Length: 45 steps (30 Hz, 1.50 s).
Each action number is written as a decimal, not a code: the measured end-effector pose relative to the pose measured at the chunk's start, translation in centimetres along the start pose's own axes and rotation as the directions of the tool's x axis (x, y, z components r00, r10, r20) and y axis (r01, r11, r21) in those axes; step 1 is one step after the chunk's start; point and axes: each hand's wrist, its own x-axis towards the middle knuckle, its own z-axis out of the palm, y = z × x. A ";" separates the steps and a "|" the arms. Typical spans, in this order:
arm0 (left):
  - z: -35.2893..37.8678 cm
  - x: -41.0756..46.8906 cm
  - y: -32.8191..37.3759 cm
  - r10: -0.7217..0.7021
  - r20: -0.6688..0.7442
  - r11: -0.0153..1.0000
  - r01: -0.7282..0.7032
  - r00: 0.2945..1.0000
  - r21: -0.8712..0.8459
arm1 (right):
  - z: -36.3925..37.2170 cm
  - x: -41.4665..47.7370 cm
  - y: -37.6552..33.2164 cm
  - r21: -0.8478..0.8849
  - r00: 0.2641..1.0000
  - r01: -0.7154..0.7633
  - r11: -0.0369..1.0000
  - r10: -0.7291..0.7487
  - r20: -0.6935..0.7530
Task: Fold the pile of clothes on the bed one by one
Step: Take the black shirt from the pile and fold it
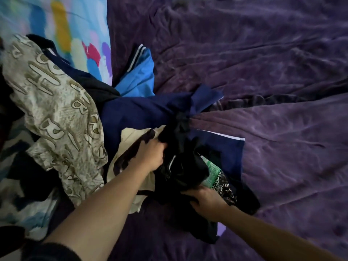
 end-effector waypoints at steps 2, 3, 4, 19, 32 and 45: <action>1.3 -2.4 -0.4 -0.130 0.042 0.978 0.135 0.991 -0.161 | -1.6 0.1 1.5 0.028 0.998 -0.059 0.998 0.058 0.039; 1.9 -3.7 -0.9 -0.181 0.019 0.946 0.179 0.983 -0.271 | -2.8 0.4 2.0 0.032 0.995 -0.096 0.995 0.096 -0.006; 2.3 -5.0 -1.3 -0.210 -0.012 0.913 0.192 0.978 -0.359 | -4.0 0.9 2.3 0.042 0.985 -0.137 0.990 0.140 -0.102; 4.0 -18.7 -10.5 -0.735 -0.007 0.624 0.673 0.678 -0.398 | -10.0 9.4 -3.3 0.055 0.944 0.092 0.994 -0.070 -0.322; -1.5 -12.3 8.4 -0.165 0.118 0.792 0.202 0.979 -0.576 | -26.8 -3.8 -10.3 0.382 0.769 0.413 0.827 -0.091 -0.633; -17.5 -20.3 6.7 -0.398 -0.362 0.541 -0.103 0.843 -0.835 | -32.0 -17.4 -17.8 0.589 0.846 0.414 0.694 -0.053 -0.531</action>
